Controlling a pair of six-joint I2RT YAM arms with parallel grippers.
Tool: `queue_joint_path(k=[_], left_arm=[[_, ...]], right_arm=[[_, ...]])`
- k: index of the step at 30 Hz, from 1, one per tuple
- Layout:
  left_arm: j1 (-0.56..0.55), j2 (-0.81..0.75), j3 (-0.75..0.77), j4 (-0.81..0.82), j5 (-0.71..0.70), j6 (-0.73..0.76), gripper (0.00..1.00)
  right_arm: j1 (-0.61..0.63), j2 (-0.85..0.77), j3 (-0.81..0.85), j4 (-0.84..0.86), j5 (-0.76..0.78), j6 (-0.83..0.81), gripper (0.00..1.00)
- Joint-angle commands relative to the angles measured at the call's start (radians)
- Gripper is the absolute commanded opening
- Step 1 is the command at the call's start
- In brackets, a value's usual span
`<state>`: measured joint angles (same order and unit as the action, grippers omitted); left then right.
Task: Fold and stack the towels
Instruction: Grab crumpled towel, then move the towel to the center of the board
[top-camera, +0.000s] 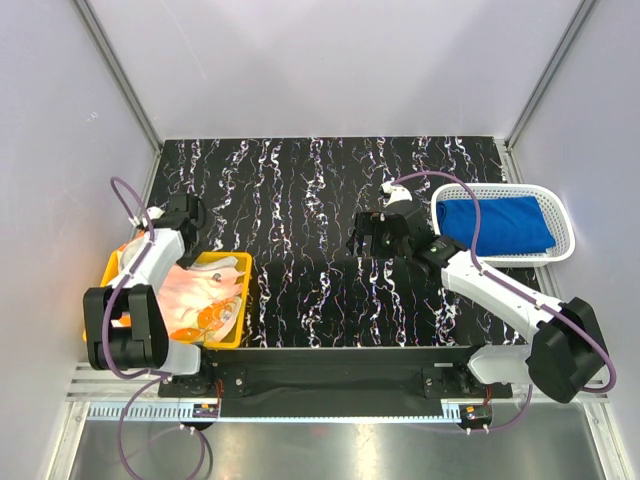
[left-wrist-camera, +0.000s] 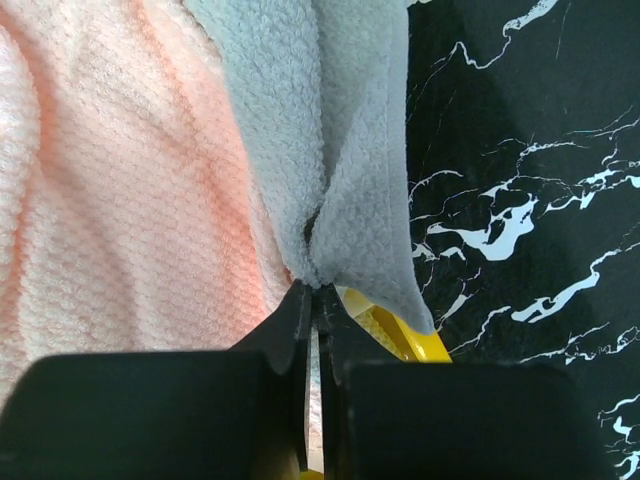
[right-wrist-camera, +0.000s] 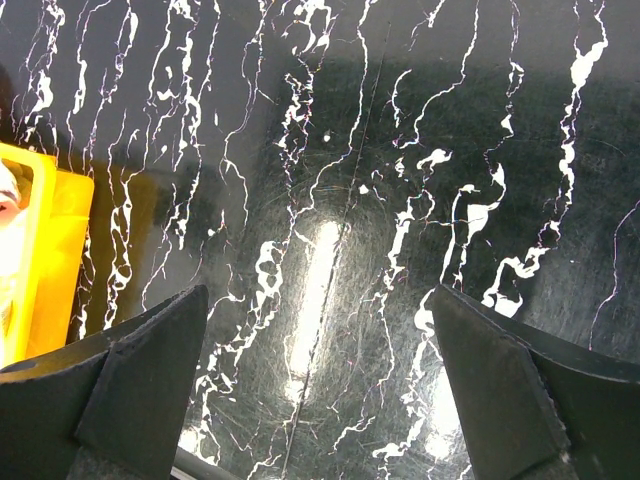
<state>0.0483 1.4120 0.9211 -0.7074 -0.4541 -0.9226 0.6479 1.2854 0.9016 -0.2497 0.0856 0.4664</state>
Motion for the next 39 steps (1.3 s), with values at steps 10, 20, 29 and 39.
queue_joint_path(k=[10, 20, 29, 39], left_arm=[[-0.03, -0.344, 0.177, -0.04, 0.018, 0.114, 0.0], [-0.12, -0.455, 0.335, -0.115, 0.04, 0.148, 0.0], [-0.143, -0.45, 0.533, -0.161, 0.066, 0.209, 0.0], [-0.293, -0.326, 0.794, -0.161, 0.138, 0.278, 0.0]], right_arm=[[0.002, -0.04, 0.029, 0.021, -0.014, -0.029, 1.0], [0.004, -0.063, 0.109, -0.023, -0.001, -0.032, 1.0], [0.002, -0.052, 0.175, -0.03, 0.003, -0.035, 1.0], [0.002, -0.086, 0.259, -0.072, 0.049, -0.014, 1.0]])
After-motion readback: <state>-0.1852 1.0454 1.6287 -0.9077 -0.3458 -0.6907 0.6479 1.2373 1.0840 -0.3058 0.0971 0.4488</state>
